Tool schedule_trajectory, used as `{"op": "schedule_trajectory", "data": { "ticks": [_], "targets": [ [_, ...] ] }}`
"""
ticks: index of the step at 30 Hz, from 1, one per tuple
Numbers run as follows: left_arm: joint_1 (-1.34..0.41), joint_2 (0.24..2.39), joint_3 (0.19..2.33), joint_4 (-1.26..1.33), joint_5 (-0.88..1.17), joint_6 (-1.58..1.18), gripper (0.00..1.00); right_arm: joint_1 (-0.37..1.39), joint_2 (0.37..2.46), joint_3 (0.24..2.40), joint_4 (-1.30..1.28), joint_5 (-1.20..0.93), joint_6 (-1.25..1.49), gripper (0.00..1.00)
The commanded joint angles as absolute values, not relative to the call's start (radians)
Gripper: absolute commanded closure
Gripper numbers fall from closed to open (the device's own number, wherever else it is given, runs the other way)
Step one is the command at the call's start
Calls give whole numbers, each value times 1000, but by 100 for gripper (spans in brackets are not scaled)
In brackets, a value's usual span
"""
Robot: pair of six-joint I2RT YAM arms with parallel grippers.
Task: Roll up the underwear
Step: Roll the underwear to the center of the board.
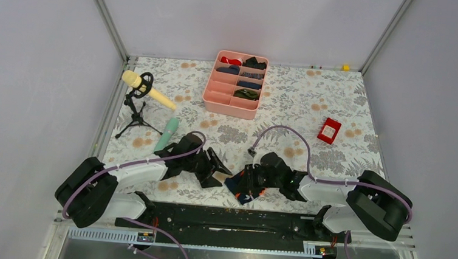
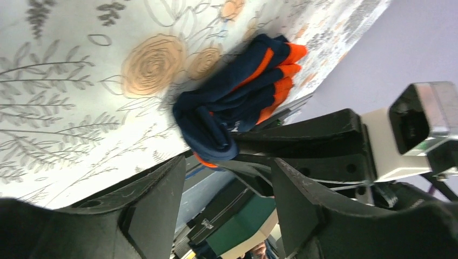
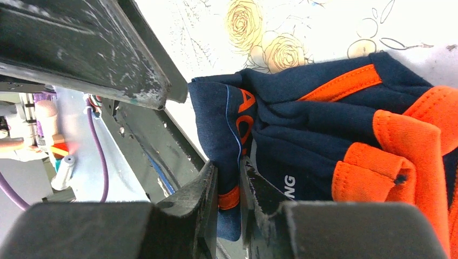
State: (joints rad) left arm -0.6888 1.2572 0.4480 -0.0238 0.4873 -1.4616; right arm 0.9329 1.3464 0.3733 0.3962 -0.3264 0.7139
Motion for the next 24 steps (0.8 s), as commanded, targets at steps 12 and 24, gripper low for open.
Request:
{"op": "schedule_trajectory", "data": {
  "ticks": [12,24],
  "targets": [
    [-760,1313,485,-51,459,-1425,49,894,1361,313,375,-351,752,100],
    [-762,1427,500,52,448,-1432,49,888,1350,296,374,-345,748,100]
  ]
}}
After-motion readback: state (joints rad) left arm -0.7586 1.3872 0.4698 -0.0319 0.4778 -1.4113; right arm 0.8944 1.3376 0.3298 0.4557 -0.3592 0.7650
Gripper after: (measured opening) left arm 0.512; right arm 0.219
